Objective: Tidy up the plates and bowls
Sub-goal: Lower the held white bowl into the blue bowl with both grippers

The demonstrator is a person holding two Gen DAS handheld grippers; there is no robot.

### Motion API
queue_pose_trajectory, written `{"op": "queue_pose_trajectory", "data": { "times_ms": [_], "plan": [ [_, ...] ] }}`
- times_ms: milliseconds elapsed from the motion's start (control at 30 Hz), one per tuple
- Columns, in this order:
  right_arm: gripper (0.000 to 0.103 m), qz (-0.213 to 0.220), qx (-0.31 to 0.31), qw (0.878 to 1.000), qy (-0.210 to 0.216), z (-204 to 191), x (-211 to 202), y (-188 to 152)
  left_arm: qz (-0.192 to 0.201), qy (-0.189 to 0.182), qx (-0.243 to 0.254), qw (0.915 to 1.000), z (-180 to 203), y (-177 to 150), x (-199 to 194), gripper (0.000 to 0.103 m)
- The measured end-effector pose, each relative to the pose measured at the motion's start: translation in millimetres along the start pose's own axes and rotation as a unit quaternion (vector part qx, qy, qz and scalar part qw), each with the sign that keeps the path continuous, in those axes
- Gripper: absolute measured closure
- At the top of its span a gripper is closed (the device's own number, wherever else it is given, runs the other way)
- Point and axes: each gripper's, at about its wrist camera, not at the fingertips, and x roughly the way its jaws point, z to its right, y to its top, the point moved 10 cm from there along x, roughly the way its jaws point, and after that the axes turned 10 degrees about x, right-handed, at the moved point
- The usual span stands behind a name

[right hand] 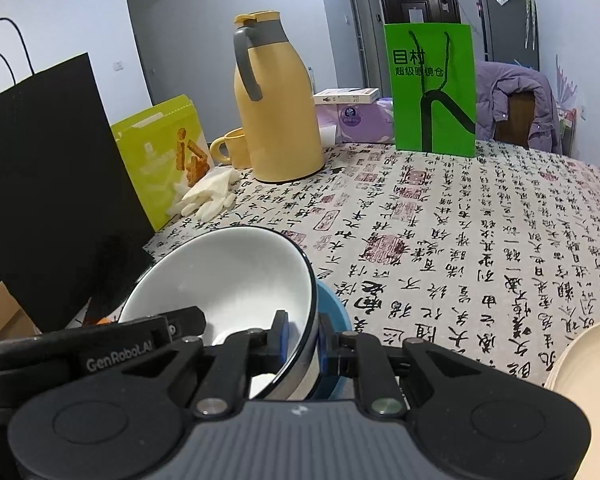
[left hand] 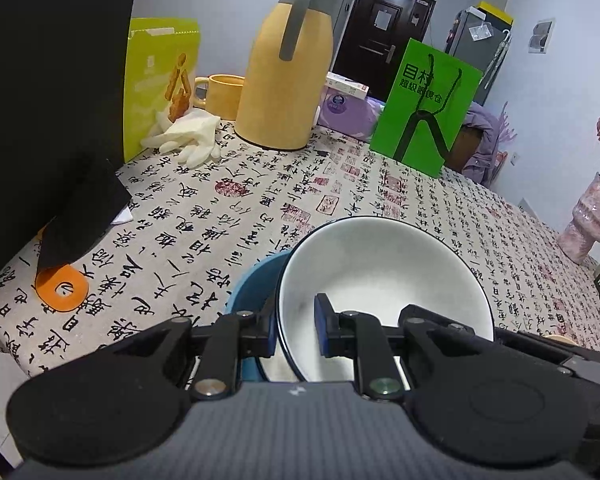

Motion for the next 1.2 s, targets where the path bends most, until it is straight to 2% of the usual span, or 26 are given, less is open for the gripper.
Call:
{"op": "queue_pose_trajectory", "data": {
  "times_ms": [300,867,1200],
  "plan": [
    [0.089,0.003,-0.015,1.000,-0.012,5,7,-3,-0.020,-0.003,-0.001,0.9998,0,-9,13,0.085],
    [0.088,0.002,-0.024,1.000,-0.002,6,12,-6,-0.025,-0.012,-0.011,0.9996,-3,-9,18,0.085],
    [0.088,0.002,-0.028,1.000,0.000,6,13,-6,-0.031,-0.033,-0.025,0.9987,-7,-8,17,0.083]
  ]
}}
